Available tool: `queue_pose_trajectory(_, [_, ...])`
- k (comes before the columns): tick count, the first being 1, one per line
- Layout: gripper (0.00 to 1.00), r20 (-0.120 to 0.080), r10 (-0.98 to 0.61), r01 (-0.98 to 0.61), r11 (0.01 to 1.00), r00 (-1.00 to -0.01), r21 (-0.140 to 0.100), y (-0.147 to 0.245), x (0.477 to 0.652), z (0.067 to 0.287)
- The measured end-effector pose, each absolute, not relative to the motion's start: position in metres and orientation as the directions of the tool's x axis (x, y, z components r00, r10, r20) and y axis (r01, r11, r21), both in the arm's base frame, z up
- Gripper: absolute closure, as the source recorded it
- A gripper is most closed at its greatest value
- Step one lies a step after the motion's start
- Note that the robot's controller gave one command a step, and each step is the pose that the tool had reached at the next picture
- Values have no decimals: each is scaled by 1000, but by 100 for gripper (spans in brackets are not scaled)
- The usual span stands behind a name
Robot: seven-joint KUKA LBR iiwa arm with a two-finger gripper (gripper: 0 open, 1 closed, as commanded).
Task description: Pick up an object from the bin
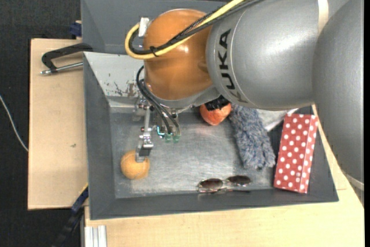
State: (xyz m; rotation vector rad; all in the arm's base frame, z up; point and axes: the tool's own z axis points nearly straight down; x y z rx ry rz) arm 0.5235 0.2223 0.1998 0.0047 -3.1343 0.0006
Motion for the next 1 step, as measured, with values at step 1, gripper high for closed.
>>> queue_pose_trajectory(1, [0, -7, -30, -30, 1000, -1000, 3, 222, 526, 195])
